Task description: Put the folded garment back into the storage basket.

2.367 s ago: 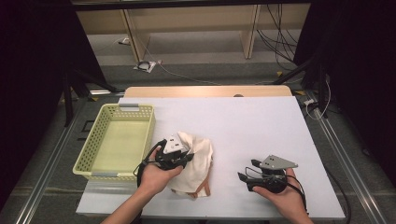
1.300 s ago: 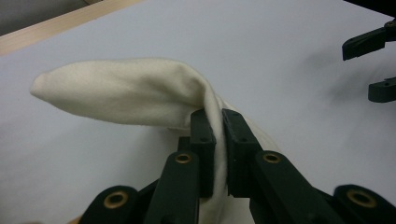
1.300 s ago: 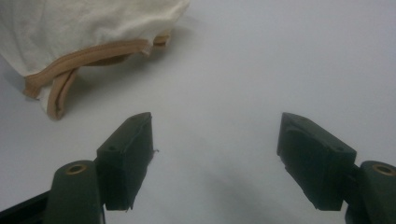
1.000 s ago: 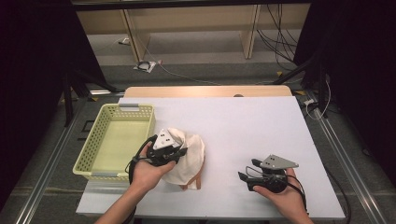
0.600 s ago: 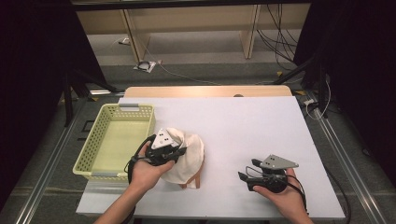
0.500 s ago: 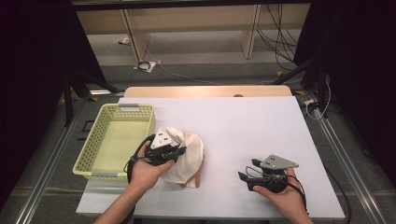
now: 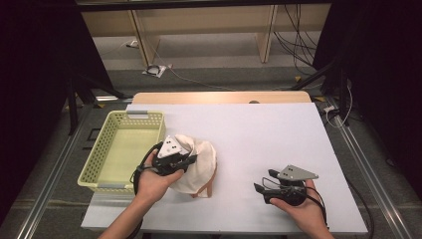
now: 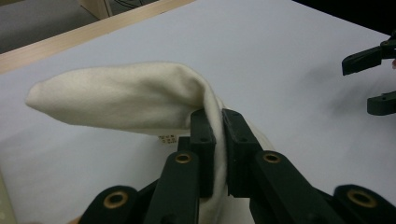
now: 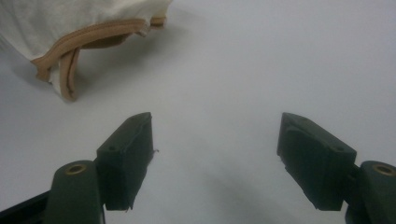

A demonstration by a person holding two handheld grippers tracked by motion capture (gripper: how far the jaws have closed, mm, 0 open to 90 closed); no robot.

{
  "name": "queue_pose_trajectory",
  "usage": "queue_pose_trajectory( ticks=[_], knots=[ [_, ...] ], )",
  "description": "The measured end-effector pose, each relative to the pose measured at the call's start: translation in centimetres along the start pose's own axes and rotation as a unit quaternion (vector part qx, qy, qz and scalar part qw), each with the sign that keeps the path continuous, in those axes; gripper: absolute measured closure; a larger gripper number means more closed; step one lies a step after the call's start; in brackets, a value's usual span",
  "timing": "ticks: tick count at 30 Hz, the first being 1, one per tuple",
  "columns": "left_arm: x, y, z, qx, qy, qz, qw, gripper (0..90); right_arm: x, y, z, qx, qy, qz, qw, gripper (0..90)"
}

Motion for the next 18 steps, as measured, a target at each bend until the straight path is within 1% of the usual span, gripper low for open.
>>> queue_pose_trajectory(
  ticks=[12, 18],
  knots=[
    [-0.30, -0.16, 0.38, 0.000, -0.006, -0.005, 1.0000, 83.3, 0.00, 0.01, 0.03, 0.000, 0.000, 0.000, 1.0000, 27.9],
    [-0.38, -0.25, 0.53, -0.003, -0.009, -0.010, 0.9999, 83.3, 0.00, 0.01, 0.02, 0.000, 0.000, 0.001, 1.0000, 27.9]
  ],
)
Point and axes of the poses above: each handheld gripper's, and its own axes: x roughly forward along the jaws, y roughly out of its underside, z roughly to its left, the point moved 8 cm from there along x, roughly forward along the jaws, and after that the axes turned 14 degrees about x, right-handed, at the moved point
